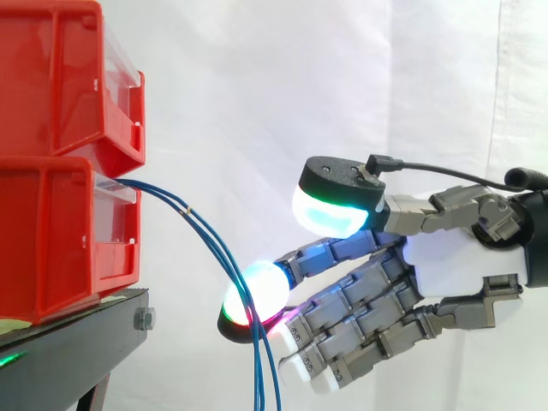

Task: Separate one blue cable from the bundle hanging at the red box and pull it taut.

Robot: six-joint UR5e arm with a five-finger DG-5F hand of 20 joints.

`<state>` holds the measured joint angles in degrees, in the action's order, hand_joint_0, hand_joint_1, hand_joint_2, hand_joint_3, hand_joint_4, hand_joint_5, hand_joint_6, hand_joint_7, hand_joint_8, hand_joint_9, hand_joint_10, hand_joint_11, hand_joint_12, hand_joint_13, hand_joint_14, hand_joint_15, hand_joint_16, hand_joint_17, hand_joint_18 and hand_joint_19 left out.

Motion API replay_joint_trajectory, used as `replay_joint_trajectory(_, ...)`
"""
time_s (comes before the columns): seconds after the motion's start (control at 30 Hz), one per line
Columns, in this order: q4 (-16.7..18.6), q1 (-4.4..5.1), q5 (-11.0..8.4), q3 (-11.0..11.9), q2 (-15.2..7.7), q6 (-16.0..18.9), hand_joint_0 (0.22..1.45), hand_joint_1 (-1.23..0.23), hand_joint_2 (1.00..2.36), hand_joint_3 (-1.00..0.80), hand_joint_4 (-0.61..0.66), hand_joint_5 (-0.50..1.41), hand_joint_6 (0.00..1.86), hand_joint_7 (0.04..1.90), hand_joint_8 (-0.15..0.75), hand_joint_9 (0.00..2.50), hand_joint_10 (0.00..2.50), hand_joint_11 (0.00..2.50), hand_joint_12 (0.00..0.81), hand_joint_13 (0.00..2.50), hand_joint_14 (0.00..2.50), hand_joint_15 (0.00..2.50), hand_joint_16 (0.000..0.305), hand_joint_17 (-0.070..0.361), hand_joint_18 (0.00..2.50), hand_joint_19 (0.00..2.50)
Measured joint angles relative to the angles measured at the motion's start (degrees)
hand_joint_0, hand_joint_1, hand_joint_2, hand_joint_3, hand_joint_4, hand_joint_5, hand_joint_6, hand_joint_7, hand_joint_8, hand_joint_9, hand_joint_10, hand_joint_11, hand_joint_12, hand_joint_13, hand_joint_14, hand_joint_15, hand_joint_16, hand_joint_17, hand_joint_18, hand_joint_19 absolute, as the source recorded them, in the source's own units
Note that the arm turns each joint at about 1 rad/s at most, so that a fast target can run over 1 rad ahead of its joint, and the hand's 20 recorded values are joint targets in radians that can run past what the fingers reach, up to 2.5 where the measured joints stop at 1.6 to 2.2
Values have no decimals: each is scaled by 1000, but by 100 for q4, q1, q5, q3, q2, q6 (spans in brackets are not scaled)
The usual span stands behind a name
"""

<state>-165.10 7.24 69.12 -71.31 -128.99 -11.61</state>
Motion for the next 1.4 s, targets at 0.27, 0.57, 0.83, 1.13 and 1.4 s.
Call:
replay_joint_trajectory(0.27, 162, -7, 133, 62, -146, 59, 569, -619, 1003, -459, 196, -179, 502, 838, 274, 702, 9, 315, 340, 666, 9, 272, 42, 95, 532, 249)
replay_joint_trajectory(0.57, 226, 12, 494, 269, -335, 345, 568, -641, 1002, -469, 194, -178, 502, 841, 274, 711, 9, 317, 340, 679, 10, 281, 42, 95, 544, 256)
replay_joint_trajectory(0.83, 395, 17, 956, 305, -344, 471, 574, -668, 1001, -475, 196, -176, 502, 840, 273, 718, 9, 323, 339, 696, 12, 286, 41, 93, 559, 256)
replay_joint_trajectory(1.13, 597, 22, 1093, 308, -345, 564, 592, -696, 1002, -468, 201, -172, 502, 848, 276, 740, 9, 338, 337, 718, 10, 297, 40, 91, 589, 261)
replay_joint_trajectory(1.4, 641, 4, 1171, 308, -346, 571, 613, -679, 1007, -395, 200, -154, 503, 975, 277, 754, 12, 353, 337, 737, 11, 318, 40, 90, 596, 279)
